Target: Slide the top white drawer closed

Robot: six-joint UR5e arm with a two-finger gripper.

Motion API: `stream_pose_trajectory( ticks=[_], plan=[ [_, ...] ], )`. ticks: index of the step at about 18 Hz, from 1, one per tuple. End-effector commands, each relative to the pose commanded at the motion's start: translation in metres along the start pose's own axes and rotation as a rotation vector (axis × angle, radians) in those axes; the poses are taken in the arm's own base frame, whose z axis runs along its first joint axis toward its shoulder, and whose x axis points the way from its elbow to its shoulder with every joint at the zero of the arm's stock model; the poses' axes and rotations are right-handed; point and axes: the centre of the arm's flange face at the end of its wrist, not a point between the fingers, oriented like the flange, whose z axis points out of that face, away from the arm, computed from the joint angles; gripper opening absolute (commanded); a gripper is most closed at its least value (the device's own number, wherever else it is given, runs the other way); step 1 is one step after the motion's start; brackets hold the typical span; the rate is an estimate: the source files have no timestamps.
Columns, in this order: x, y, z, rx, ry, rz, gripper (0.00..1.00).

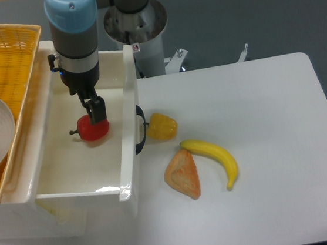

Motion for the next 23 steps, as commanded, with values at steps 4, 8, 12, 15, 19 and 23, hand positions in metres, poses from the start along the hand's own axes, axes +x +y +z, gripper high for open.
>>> stream_pose_trajectory(
  ticks=[4, 8, 12, 15, 19, 23],
  plan=[
    [-0.001, 0.005, -0.006, 0.008, -0.010, -0.018, 1.00],
    [-0.007, 0.024, -0.029, 0.084, -0.024, -0.108, 1.00],
    [-0.009, 0.053, -0.054, 0.114, -0.067, -0.180, 1.00],
    [-0.010, 0.067, -0.067, 0.127, -0.084, -0.305, 1.00],
    [-0.015, 0.085, -0.078, 0.145, -0.101, -0.406, 1.00],
    [-0.025, 0.103, -0.088, 0.172, -0.113, -0.557, 1.00]
  ],
)
